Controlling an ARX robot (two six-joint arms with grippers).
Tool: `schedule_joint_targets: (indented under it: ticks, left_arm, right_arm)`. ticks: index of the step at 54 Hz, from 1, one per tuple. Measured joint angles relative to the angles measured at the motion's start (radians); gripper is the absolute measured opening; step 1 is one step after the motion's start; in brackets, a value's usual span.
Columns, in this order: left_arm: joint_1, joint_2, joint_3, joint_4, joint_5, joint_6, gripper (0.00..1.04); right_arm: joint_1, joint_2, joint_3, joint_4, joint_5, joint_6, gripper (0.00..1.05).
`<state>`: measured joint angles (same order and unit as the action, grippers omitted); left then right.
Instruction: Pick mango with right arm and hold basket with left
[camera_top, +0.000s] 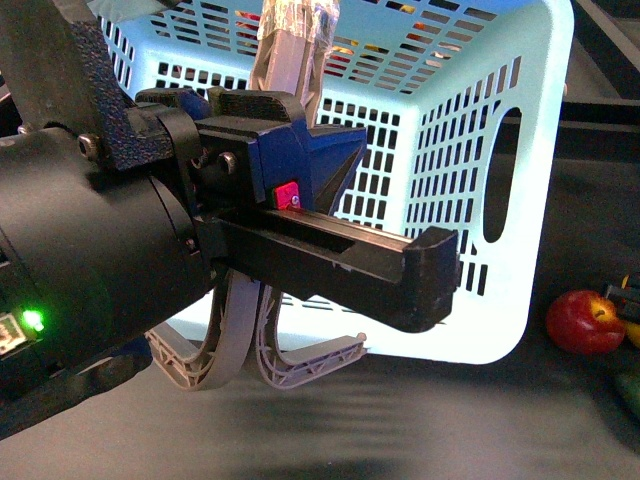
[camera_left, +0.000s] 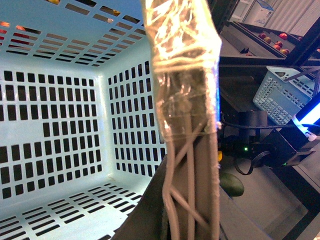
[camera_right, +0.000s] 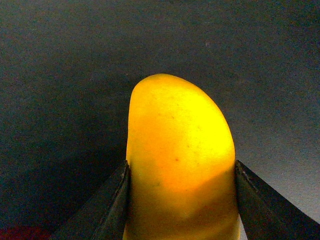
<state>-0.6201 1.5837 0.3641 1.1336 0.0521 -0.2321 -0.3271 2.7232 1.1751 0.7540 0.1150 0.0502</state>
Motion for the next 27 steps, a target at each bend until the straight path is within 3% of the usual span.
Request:
schedule_joint_targets:
  ticks: [27]
  left_arm:
    - [0.000,0.000,0.000,0.000,0.000,0.000,0.09]
  right_arm:
    - [-0.008,-0.028,-0.032,0.000,-0.037,0.012,0.52]
